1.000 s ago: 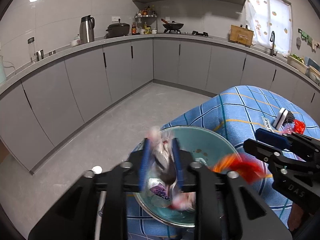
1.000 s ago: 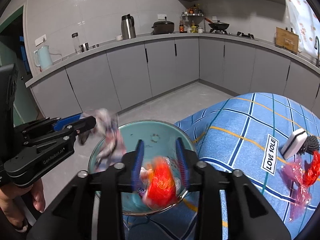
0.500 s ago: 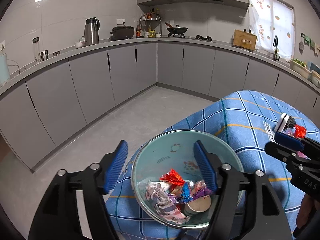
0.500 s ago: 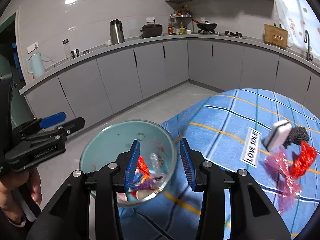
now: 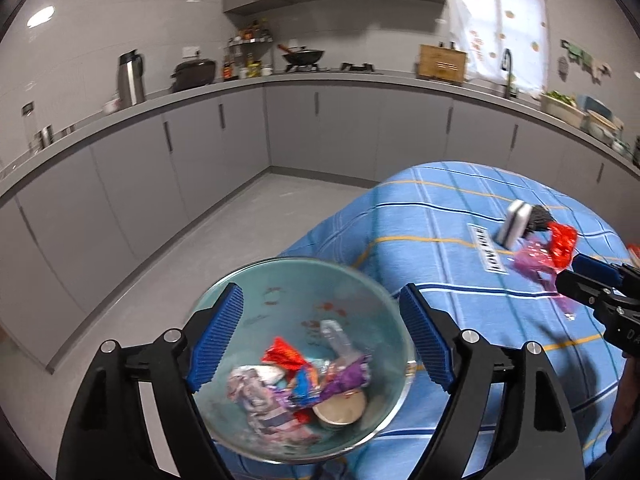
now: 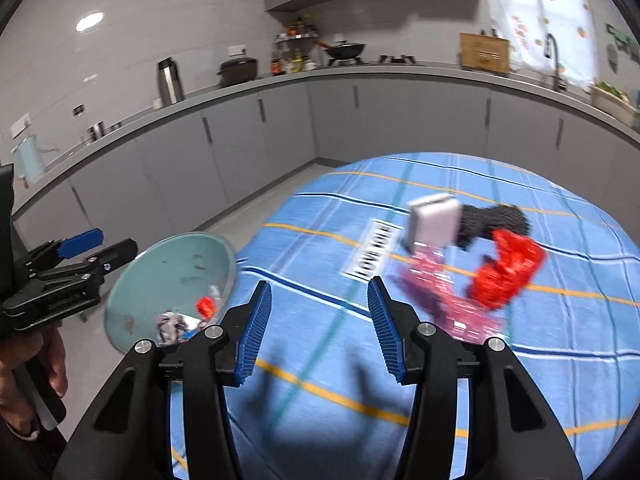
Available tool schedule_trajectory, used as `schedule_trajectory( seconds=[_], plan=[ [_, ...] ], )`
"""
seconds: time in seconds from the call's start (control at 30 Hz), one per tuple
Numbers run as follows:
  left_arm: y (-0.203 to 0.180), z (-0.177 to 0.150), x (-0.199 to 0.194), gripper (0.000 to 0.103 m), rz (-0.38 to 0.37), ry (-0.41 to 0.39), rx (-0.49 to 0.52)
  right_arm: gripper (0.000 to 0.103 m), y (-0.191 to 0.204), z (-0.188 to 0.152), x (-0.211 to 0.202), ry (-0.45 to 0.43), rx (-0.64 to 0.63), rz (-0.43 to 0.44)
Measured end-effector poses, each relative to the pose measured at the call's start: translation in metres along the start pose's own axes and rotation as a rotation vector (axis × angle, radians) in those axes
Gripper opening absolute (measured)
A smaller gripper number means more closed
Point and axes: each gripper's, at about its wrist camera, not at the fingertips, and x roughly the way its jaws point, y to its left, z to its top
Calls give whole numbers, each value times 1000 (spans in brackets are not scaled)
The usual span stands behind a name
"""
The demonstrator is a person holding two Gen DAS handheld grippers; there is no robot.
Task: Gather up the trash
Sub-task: 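Move both tools back over the remaining trash on the table, then grasp the pink plastic wrapper with the left tool while the right tool grasps the red plastic bag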
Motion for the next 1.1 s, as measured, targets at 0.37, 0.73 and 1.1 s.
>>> schedule_trajectory(
  seconds=[0.37, 0.73, 1.1],
  plan=[
    [-76, 5, 20, 84, -113, 23, 90, 53, -79, -24, -20, 10, 139, -180],
    [-169, 17, 53, 87, -235, 64, 147, 57, -131, -45, -38, 15, 207, -370],
    [-230, 16, 85, 87, -283, 138, 173, 62, -154, -53, -48, -1, 270, -410]
  ],
)
